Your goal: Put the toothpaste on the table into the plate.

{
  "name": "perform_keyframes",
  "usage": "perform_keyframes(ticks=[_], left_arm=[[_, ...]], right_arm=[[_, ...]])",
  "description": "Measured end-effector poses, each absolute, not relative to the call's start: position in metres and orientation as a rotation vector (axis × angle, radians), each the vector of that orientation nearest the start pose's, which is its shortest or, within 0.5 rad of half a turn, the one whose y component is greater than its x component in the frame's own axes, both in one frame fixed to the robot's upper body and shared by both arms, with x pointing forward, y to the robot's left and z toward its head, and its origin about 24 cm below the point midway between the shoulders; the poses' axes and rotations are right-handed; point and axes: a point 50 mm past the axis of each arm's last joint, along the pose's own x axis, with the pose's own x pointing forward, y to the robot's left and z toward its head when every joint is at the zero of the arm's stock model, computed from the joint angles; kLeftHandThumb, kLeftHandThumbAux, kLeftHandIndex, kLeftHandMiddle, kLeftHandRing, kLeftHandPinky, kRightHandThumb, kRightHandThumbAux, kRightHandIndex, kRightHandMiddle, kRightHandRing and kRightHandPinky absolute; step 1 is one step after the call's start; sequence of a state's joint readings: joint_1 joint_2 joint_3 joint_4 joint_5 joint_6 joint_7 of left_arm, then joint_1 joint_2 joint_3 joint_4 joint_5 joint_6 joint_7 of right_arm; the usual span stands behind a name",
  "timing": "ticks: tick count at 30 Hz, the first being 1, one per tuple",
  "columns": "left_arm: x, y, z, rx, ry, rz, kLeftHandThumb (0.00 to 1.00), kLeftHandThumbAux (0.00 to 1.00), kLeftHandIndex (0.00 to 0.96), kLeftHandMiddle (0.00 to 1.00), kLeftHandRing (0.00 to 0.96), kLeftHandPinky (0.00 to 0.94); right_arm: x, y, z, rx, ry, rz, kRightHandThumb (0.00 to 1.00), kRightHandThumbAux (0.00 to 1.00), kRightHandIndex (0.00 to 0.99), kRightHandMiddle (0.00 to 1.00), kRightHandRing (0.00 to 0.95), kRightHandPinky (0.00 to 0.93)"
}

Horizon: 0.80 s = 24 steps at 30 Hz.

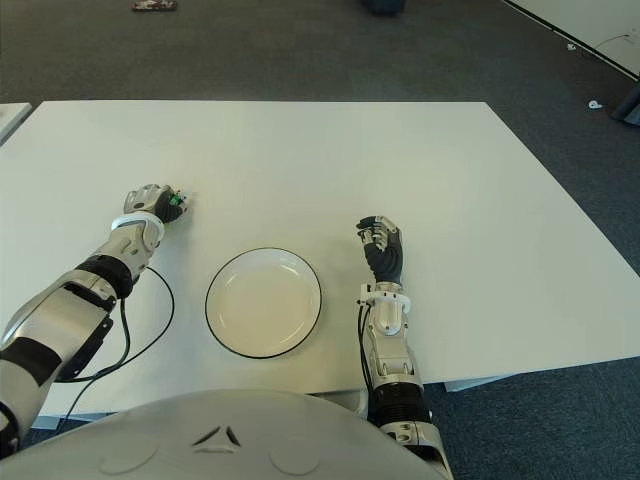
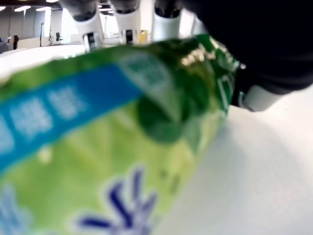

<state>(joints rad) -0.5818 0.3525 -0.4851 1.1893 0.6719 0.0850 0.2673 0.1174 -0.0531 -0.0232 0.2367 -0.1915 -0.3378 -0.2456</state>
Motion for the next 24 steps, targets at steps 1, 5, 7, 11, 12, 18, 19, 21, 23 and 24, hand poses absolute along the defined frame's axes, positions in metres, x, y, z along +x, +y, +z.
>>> perform_keyframes(ticks=[1, 5, 7, 11, 12, 18, 19, 21, 23, 24], left_arm=[[0.3094, 0.2252, -0.0358, 1.431, 0.473, -0.128, 0.708, 0.713, 0.441, 0.796, 0.778, 0.775], [0.3094, 0.2253, -0.0357, 1.429, 0.473, -0.126, 0.708, 0.713, 0.441, 0.793, 0.773, 0.767], [0.3095, 0.2253, -0.0357, 1.427, 0.474, -0.125, 0.708, 0.713, 0.441, 0.791, 0.77, 0.762], [0.3095, 0.2253, -0.0356, 1.421, 0.475, -0.121, 0.708, 0.713, 0.441, 0.79, 0.769, 0.765], [0.3095, 0.2253, -0.0356, 1.42, 0.476, -0.121, 0.708, 0.713, 0.441, 0.79, 0.768, 0.766], [0.3097, 0.2253, -0.0355, 1.41, 0.478, -0.115, 0.709, 0.714, 0.44, 0.792, 0.771, 0.771], [0.3098, 0.2253, -0.0354, 1.407, 0.478, -0.113, 0.709, 0.714, 0.44, 0.793, 0.772, 0.77], [0.3099, 0.2255, -0.0353, 1.4, 0.48, -0.108, 0.709, 0.714, 0.441, 0.793, 0.773, 0.768], [0.3099, 0.2255, -0.0352, 1.395, 0.481, -0.106, 0.709, 0.714, 0.441, 0.792, 0.772, 0.757], [0.31, 0.2255, -0.0352, 1.394, 0.481, -0.105, 0.709, 0.714, 0.441, 0.792, 0.772, 0.756]], right_arm=[[0.2175, -0.179, -0.004, -0.238, -0.011, -0.229, 0.71, 0.729, 0.423, 0.485, 0.481, 0.489], [0.2174, -0.179, -0.0044, -0.237, -0.009, -0.229, 0.71, 0.729, 0.423, 0.488, 0.482, 0.49], [0.2174, -0.1792, -0.0047, -0.235, -0.008, -0.229, 0.71, 0.729, 0.423, 0.489, 0.482, 0.488], [0.2172, -0.1794, -0.0053, -0.234, -0.005, -0.23, 0.71, 0.729, 0.423, 0.491, 0.483, 0.489], [0.2171, -0.1794, -0.0055, -0.234, -0.005, -0.23, 0.71, 0.729, 0.423, 0.491, 0.483, 0.489], [0.2171, -0.1793, -0.0054, -0.234, -0.008, -0.23, 0.71, 0.729, 0.423, 0.494, 0.486, 0.492], [0.2171, -0.1793, -0.0053, -0.234, -0.008, -0.23, 0.71, 0.729, 0.423, 0.494, 0.486, 0.492], [0.2171, -0.1792, -0.0052, -0.234, -0.009, -0.231, 0.71, 0.729, 0.423, 0.495, 0.487, 0.493], [0.2172, -0.1791, -0.0052, -0.233, -0.009, -0.232, 0.71, 0.729, 0.423, 0.495, 0.488, 0.494], [0.2172, -0.1791, -0.0052, -0.233, -0.01, -0.233, 0.71, 0.729, 0.423, 0.495, 0.488, 0.494]])
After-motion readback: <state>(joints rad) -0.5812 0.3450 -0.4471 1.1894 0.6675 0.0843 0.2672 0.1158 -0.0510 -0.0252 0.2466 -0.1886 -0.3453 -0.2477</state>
